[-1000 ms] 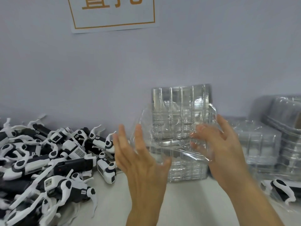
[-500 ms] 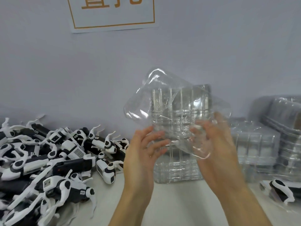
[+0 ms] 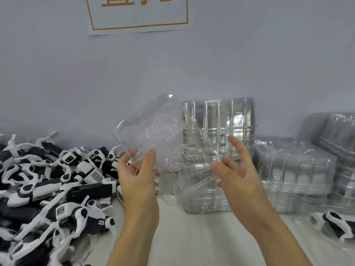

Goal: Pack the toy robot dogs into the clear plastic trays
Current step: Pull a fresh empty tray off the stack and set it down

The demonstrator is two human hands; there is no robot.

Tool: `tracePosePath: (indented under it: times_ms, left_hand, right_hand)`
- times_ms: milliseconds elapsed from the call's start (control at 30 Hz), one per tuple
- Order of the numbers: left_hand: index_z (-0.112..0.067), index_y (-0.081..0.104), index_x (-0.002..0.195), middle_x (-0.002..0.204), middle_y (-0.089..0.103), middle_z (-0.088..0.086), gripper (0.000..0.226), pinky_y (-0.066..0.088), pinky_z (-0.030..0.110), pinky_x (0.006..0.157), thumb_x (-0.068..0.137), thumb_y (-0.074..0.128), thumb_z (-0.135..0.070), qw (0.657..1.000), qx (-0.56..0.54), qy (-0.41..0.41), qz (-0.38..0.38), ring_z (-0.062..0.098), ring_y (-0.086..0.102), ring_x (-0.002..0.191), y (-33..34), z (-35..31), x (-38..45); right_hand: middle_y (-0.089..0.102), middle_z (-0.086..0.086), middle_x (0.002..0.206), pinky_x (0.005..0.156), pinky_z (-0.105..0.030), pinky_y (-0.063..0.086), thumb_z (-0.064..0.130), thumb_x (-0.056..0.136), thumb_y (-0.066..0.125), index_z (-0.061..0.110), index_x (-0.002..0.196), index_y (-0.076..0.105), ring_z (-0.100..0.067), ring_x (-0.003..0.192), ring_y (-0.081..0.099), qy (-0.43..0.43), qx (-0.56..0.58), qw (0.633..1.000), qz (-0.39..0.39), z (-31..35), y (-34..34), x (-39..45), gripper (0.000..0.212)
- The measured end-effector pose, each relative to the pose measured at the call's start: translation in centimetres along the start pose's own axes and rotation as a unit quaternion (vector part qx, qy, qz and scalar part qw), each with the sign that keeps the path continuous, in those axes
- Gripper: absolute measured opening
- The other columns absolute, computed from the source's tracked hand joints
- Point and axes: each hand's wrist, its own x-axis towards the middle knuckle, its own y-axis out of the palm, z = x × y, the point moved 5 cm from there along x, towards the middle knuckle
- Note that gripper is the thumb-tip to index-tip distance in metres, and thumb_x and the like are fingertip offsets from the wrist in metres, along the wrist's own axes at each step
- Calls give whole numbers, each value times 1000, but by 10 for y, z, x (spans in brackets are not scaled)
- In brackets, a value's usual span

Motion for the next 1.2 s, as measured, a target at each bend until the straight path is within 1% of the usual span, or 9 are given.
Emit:
tracePosePath:
  times_ms: [133, 267, 367, 500, 633, 767, 900, 1067, 1200]
  left_hand:
    - [-33, 55, 109, 81, 56, -5, 28, 52, 22, 63, 90, 74, -23, 998, 43, 22, -38, -3, 58, 58, -9, -2, 2]
    - [-29, 63, 105, 70, 63, -15, 18, 53, 30, 63, 93, 67, -15, 996, 68, 44, 46, 7, 59, 62, -1, -10, 2]
    - [-35, 65, 114, 79, 50, -3, 29, 49, 40, 82, 92, 70, -17, 987, 95, 68, 111, 23, 50, 77, 5, -18, -1]
    - [-41, 63, 121, 82, 49, -7, 43, 52, 40, 83, 81, 69, -26, 969, 135, 115, 170, 19, 52, 81, 12, -32, -9]
    - [-37, 58, 133, 103, 61, -9, 58, 51, 20, 82, 77, 72, -30, 925, 252, 163, 235, 5, 61, 95, 14, -40, -10]
    - [-42, 57, 130, 93, 51, -12, 58, 40, 10, 80, 73, 65, -53, 827, 409, 245, 297, 8, 51, 85, 20, -47, -15]
    - [-49, 53, 130, 94, 46, -22, 62, 32, 7, 84, 70, 63, -60, 764, 466, 205, 396, 2, 47, 98, 28, -32, -27]
    - [-57, 41, 140, 99, 37, -26, 71, 27, 5, 89, 75, 71, -59, 726, 529, 174, 402, -1, 36, 108, 30, -15, -30]
    - [-69, 33, 129, 105, 39, -34, 83, 32, 11, 88, 55, 70, -78, 727, 543, 116, 404, -5, 37, 109, 22, -10, -25]
  right_hand:
    - [68, 6, 85, 78, -17, 55, 47, 59, 89, 53, 134, 46, -5, 94, 70, 34, -65, 996, 55, -3, -6, -3, 87]
    - [67, -10, 108, 84, -24, 54, 48, 63, 83, 49, 139, 44, -14, 105, 70, 55, -93, 989, 98, -1, -10, -6, 85]
    - [69, 6, 115, 92, -30, 47, 57, 63, 80, 56, 141, 40, -7, 112, 66, 54, -119, 985, 114, 5, -14, -7, 87]
    - [60, 31, 128, 84, -19, 53, 65, 60, 77, 62, 143, 31, 8, 119, 58, 45, -159, 979, 121, 14, -13, -9, 95]
    - [50, 39, 136, 91, -17, 50, 66, 56, 78, 62, 145, 25, 11, 124, 52, 9, -185, 979, 91, 29, -14, -9, 104]
    - [39, 42, 143, 101, -23, 43, 70, 53, 82, 65, 146, 21, 11, 132, 44, -56, -201, 976, 69, 47, -20, -8, 112]
    - [32, 44, 147, 113, -29, 29, 70, 56, 82, 63, 146, 23, 14, 139, 30, -48, -288, 949, 120, 44, -19, -10, 108]
    - [56, 30, 131, 103, -25, 39, 59, 65, 82, 57, 136, 46, 11, 125, 48, -26, -379, 918, 114, 39, -24, -9, 79]
    - [61, 21, 107, 90, -23, 47, 70, 58, 81, 55, 121, 56, 2, 105, 60, -17, -375, 924, 70, 38, -32, -8, 70]
